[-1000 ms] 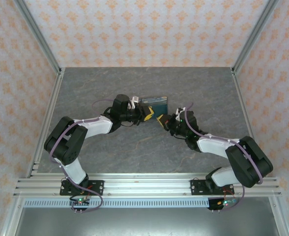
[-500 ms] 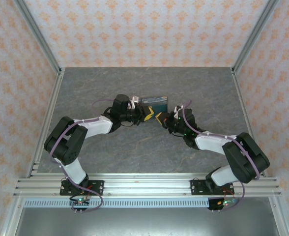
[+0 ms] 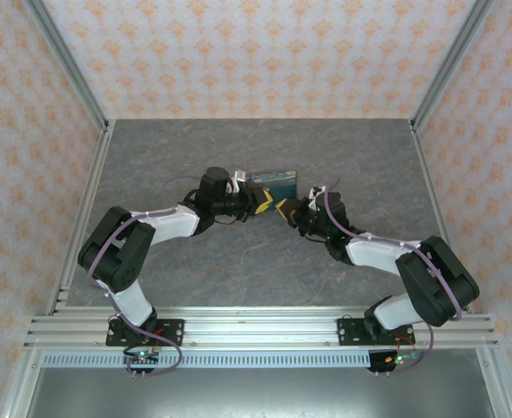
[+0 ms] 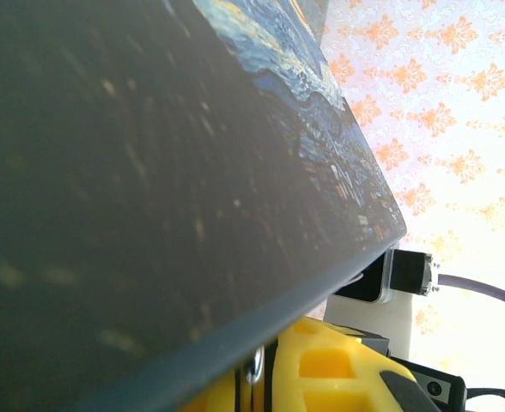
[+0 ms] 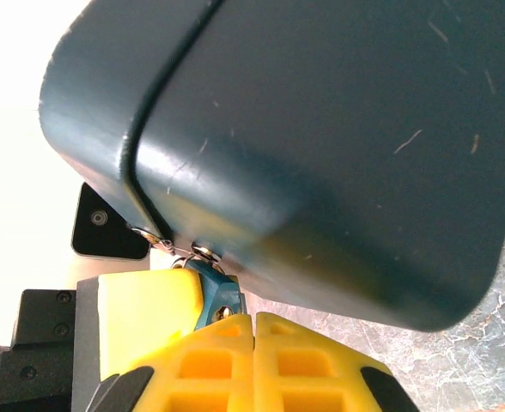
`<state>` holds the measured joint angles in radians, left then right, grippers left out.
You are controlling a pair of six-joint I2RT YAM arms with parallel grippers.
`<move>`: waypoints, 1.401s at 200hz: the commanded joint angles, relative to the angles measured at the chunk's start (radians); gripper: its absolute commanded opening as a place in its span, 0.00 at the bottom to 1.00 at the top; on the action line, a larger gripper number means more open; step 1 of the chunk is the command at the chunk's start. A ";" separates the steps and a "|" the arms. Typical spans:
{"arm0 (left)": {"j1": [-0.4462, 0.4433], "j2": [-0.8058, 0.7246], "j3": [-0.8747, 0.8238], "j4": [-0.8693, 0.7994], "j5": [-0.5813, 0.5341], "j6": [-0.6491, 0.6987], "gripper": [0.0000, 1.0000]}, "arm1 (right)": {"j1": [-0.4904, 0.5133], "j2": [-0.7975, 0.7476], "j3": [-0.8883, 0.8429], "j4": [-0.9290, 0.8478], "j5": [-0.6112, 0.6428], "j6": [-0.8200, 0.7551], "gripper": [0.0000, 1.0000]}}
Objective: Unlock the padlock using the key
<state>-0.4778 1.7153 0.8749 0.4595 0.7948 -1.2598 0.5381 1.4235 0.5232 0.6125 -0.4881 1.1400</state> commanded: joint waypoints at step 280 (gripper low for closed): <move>-0.022 -0.012 0.027 0.052 -0.014 -0.054 0.00 | 0.008 0.028 0.065 0.049 -0.002 0.009 0.00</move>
<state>-0.4778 1.7153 0.8749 0.4610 0.7692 -1.2926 0.5381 1.4471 0.5560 0.5915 -0.4862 1.1412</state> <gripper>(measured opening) 0.110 0.040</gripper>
